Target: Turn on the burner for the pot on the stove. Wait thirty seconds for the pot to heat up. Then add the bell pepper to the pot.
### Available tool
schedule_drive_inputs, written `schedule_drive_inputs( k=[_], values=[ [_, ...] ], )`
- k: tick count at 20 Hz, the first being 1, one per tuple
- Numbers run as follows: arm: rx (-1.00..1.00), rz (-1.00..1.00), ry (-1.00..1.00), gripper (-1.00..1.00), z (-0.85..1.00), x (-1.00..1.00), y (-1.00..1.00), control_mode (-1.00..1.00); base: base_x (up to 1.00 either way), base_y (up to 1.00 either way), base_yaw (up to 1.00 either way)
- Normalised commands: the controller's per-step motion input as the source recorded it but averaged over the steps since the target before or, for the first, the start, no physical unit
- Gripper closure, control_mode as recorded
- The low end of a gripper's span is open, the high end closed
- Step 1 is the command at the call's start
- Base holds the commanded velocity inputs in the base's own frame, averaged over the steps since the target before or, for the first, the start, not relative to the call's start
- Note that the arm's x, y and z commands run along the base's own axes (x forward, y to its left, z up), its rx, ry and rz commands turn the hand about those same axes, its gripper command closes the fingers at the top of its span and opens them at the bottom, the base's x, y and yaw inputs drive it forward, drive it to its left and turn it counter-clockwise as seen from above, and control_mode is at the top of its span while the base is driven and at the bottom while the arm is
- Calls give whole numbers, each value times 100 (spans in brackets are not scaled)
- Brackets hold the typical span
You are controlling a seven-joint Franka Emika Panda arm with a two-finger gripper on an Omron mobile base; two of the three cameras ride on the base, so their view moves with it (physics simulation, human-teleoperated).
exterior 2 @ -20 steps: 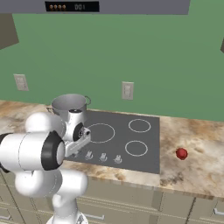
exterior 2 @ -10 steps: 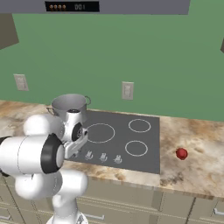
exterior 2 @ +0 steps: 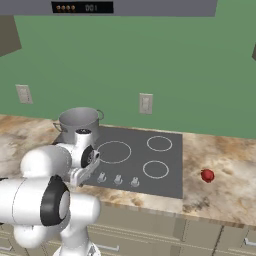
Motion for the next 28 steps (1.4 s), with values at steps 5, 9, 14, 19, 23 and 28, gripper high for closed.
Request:
schedule_drive_inputs(
  k=[5,9,14,19,23,28],
  values=[
    [5,0,-7,-100,100,44,0,-100,0,0,0],
    [5,0,-8,-100,100,61,0,-100,0,0,0],
    [2,0,-2,-100,100,47,-5,-100,0,0,0],
    [0,-13,10,-100,100,10,-18,-100,0,0,0],
    [0,-32,11,-100,91,-6,-46,-100,0,0,0],
    [0,-43,5,-100,25,-67,-78,-100,0,0,0]
  ],
)
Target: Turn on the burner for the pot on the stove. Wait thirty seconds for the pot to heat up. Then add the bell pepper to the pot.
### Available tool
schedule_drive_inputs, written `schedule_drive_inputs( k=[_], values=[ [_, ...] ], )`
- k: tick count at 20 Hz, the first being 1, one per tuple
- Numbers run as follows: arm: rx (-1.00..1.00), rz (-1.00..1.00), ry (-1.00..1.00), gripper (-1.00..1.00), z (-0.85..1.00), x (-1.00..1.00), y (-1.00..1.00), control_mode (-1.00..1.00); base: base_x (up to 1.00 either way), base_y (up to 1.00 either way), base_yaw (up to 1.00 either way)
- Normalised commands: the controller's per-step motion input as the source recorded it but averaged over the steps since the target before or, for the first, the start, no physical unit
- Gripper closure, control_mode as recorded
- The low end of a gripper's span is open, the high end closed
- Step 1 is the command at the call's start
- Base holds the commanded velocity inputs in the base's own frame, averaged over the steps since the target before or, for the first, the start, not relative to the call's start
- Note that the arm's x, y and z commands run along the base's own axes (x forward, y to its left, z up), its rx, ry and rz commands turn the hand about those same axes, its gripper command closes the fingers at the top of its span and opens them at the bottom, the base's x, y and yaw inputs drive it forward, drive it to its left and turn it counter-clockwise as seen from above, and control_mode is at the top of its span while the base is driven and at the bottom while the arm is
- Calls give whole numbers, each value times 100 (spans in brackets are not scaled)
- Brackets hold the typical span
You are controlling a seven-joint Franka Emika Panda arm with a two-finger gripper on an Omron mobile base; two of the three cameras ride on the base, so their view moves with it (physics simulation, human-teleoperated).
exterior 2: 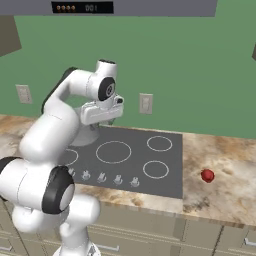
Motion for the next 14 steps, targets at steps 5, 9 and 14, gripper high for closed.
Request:
schedule_drive_inputs(
  k=[5,9,14],
  values=[
    [0,-53,0,-100,-22,-77,-71,-100,0,0,0],
    [-4,-58,0,-100,-18,-21,-93,-100,0,0,0],
    [-9,-51,0,-100,-6,6,-100,-100,0,0,0]
  ],
)
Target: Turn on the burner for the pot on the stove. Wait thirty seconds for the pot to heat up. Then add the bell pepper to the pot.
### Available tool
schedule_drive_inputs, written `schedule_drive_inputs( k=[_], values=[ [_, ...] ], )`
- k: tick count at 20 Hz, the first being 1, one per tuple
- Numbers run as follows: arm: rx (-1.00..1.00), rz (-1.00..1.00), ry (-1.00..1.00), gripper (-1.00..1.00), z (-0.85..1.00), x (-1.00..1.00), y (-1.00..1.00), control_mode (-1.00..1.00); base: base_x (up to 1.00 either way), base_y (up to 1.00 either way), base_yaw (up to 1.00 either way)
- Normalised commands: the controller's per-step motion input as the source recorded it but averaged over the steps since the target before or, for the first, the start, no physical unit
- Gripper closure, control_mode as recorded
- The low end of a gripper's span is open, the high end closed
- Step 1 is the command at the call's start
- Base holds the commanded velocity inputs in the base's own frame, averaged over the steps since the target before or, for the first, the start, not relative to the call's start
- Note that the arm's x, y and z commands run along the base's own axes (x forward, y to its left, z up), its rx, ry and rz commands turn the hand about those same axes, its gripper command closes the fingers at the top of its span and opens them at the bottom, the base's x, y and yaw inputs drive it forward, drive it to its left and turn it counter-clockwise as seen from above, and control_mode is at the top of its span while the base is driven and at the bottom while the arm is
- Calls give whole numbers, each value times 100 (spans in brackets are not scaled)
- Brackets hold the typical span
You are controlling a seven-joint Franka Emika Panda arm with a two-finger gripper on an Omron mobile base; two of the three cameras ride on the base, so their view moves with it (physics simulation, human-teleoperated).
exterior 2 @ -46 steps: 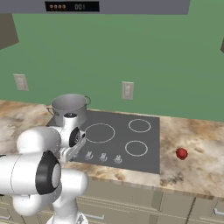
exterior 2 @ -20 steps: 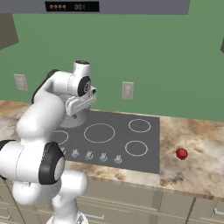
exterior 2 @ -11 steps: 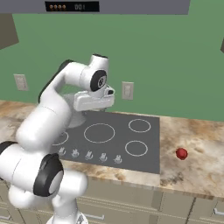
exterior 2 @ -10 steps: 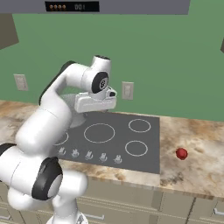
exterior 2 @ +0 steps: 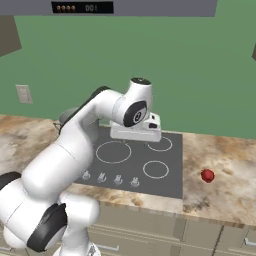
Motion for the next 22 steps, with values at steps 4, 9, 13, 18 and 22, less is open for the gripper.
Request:
schedule_drive_inputs(
  k=[4,9,13,18,22],
  values=[
    [-7,-32,3,-100,-1,26,-70,-100,0,0,0],
    [-3,-5,0,-100,-1,8,-3,-100,0,0,0],
    [-1,0,0,-100,0,3,0,-100,0,0,0],
    [-3,-7,0,-100,-4,20,-31,-100,0,0,0],
    [-8,-16,0,-100,-13,48,-85,-100,0,0,0]
  ],
)
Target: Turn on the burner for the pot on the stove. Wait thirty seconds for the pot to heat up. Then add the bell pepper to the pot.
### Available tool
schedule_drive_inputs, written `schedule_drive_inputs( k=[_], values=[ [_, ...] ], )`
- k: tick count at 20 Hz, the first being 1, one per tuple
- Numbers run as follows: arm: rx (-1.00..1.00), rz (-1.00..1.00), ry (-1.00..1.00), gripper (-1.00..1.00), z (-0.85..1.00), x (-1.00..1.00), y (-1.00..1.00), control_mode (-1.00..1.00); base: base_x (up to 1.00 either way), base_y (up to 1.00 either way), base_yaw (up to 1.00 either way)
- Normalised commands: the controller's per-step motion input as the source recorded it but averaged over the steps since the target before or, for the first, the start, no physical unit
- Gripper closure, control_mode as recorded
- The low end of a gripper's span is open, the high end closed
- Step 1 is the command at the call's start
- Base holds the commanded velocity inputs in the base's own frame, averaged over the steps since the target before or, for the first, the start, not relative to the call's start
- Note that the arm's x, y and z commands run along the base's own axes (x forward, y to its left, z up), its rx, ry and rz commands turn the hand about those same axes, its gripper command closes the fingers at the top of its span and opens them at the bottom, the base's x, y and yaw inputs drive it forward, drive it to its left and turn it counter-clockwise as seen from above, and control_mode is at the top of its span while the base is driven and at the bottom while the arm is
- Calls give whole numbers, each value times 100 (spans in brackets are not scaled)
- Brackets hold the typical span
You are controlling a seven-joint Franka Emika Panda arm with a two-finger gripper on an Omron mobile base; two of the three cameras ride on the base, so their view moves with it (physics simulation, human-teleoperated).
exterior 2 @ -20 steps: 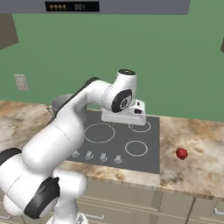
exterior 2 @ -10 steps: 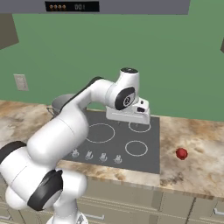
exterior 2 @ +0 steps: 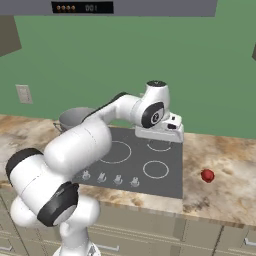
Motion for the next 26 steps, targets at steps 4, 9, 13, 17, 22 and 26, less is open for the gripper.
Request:
schedule_drive_inputs(
  k=[4,9,13,17,22,26],
  values=[
    [-7,-18,0,-100,-3,31,-100,-100,0,0,0],
    [-1,-12,0,-100,-9,25,-98,-100,0,0,0],
    [0,-2,1,-100,-38,16,-76,-100,0,0,0],
    [2,0,0,-100,-43,17,-70,-100,0,0,0],
    [4,1,0,-100,-30,20,-50,-100,0,0,0],
    [8,5,0,-100,-30,20,-36,-100,0,0,0]
  ],
)
